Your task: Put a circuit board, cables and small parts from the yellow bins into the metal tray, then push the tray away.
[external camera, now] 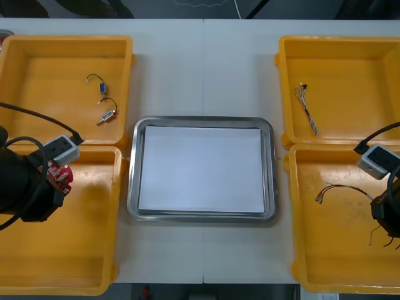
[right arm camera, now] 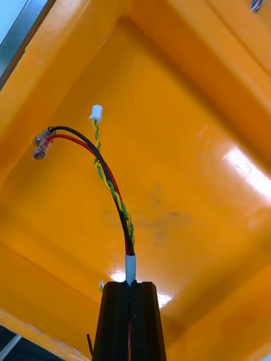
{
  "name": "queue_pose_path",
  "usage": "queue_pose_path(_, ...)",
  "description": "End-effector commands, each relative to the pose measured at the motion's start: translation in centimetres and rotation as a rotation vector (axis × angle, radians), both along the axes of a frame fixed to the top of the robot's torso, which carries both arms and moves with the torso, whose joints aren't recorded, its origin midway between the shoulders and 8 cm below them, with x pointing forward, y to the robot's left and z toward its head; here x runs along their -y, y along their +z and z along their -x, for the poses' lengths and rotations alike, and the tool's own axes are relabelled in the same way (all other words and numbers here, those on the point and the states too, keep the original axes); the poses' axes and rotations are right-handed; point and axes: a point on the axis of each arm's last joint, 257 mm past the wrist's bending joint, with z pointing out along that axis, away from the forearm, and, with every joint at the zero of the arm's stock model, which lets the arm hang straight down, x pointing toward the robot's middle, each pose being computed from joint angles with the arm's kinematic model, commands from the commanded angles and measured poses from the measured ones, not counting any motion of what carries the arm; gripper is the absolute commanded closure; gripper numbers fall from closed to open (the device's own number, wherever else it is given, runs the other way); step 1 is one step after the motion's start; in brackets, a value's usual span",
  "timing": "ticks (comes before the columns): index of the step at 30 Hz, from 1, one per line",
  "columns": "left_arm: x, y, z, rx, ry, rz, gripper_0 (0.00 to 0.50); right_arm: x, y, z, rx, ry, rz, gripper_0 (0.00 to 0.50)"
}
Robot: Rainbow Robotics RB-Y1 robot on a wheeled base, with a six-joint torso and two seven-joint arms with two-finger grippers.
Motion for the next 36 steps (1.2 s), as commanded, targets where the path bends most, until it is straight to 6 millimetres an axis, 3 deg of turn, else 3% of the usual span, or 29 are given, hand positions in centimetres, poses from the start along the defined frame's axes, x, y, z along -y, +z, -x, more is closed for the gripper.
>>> queue_pose_path(1,5.0,2.0,-1.0,0.037,0.005,0.071,0.500,1.6,4.3,-1.1,0.077,0.065,0.093,0.500)
queue_pose_path(11,13.8,2.5,-1.9,0.041,-0.073,0.146,0.500,2.8,8.4,-2.2,0.131,0.051,0.145,0.500)
queue_pose_path(17,17.3,1.9,-2.4,0.013,-0.114,0.159,0.500,2.2,9.4,-2.8,0.156,0.063,0.136,0.500)
queue_pose_path(25,20.2,-0.4,-4.0,0.009,-0.150,0.159,0.500,1.2,10.3,-3.2,0.165,0.117,0.151,0.500)
queue_pose_path(36,21.8,-4.2,-5.8,0.011,-0.189,0.119,0.500,0.5,10.2,-4.2,0.113,0.146,0.123,0.500)
